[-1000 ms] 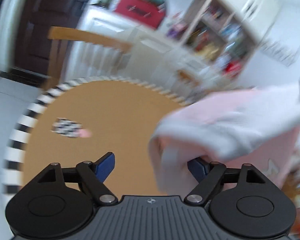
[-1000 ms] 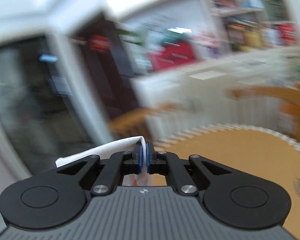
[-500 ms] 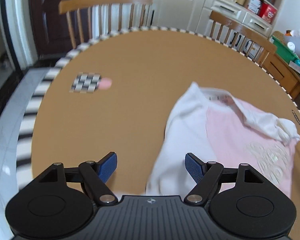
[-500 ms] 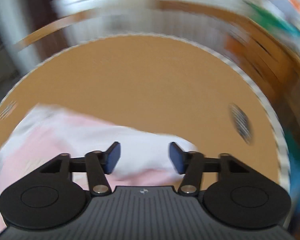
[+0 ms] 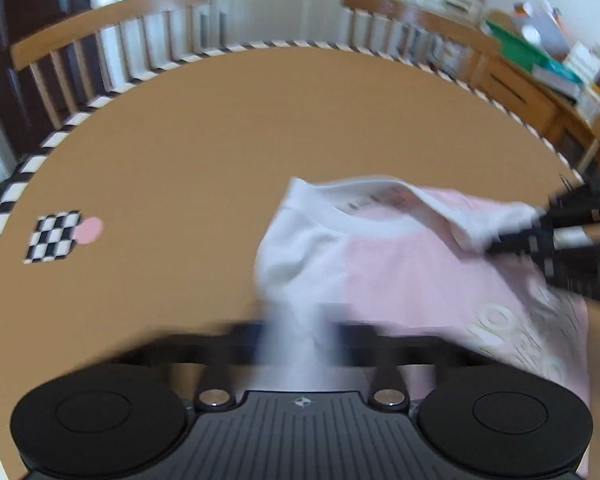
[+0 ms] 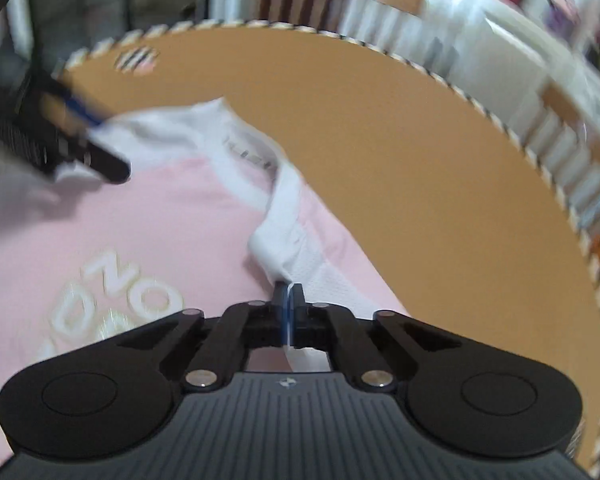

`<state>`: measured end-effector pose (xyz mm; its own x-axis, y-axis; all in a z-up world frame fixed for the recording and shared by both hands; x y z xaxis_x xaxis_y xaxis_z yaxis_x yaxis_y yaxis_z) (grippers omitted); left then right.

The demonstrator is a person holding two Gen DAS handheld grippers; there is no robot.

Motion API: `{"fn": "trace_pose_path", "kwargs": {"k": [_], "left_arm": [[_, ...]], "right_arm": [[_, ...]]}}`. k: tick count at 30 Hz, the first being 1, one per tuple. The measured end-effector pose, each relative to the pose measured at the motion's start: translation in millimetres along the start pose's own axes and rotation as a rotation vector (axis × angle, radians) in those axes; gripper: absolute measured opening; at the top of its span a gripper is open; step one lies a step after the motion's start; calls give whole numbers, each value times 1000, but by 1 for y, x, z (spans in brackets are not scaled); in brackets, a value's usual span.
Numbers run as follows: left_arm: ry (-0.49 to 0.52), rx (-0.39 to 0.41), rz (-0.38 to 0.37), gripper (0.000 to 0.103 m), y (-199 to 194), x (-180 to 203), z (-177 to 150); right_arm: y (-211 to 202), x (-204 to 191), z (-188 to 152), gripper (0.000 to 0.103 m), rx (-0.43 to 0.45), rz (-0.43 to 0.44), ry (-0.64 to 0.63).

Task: Fold clothes
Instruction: 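Lift the shirt with both grippers and shake it out over the table, then lay the shirt flat on the table and open both grippers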

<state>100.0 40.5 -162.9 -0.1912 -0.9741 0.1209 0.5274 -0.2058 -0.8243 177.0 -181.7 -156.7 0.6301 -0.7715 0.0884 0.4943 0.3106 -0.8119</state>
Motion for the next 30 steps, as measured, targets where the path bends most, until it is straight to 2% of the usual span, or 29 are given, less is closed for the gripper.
{"fn": "trace_pose_path", "kwargs": {"k": [5,8,10,12,13,14,15,16,17,18,20,22,24,26,29,30], "left_arm": [[4,125,0,3,-56,-1,34],[107,243,55,3,-77,5,92],[196,303,141,3,-72,6,142],[229,291,264,6,-41,-2,191],[227,262,336,20,-20,-9,211],[221,227,414,36,0,-16,227],[214,178,492,41,12,-23,234],[208,121,567,41,21,-30,236],[194,99,605,40,21,-35,234],[186,120,588,43,13,-37,226],[179,182,514,60,-10,-41,199],[111,180,417,63,-35,-49,151],[8,122,300,62,-51,-56,97],[-118,48,223,62,-64,-63,40],[-238,-50,173,62,-83,-64,-31],[-266,-69,166,62,-89,-63,-48]], "right_arm": [[-84,38,42,1,192,-36,52],[-119,70,85,1,270,-95,53],[-118,98,112,1,288,-165,46],[-88,128,136,3,265,-239,83],[-69,144,142,7,242,-284,131],[-50,155,142,25,202,-326,181],[-31,166,141,42,160,-367,231],[-12,177,140,45,117,-408,280],[-6,178,134,40,105,-421,308],[-8,172,124,39,126,-409,321],[-18,151,98,39,169,-331,348],[-26,121,58,40,158,-204,419],[-36,83,13,42,100,-112,513],[-45,44,-31,41,39,-21,608],[-61,-15,-97,42,-54,116,747],[-64,-26,-108,45,-69,138,787]]}}
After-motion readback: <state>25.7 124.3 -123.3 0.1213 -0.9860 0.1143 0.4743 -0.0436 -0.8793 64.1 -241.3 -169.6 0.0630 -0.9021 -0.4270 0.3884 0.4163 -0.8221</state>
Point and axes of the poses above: each gripper's, at about its wrist camera, not at the fingertips, and y roughly the way its jaws point, x to its right, z to its top, the point moved 5 cm from there along y, roughly the way its jaws point, and after that the axes turned 1 degree about -x, right-handed, at the moved point
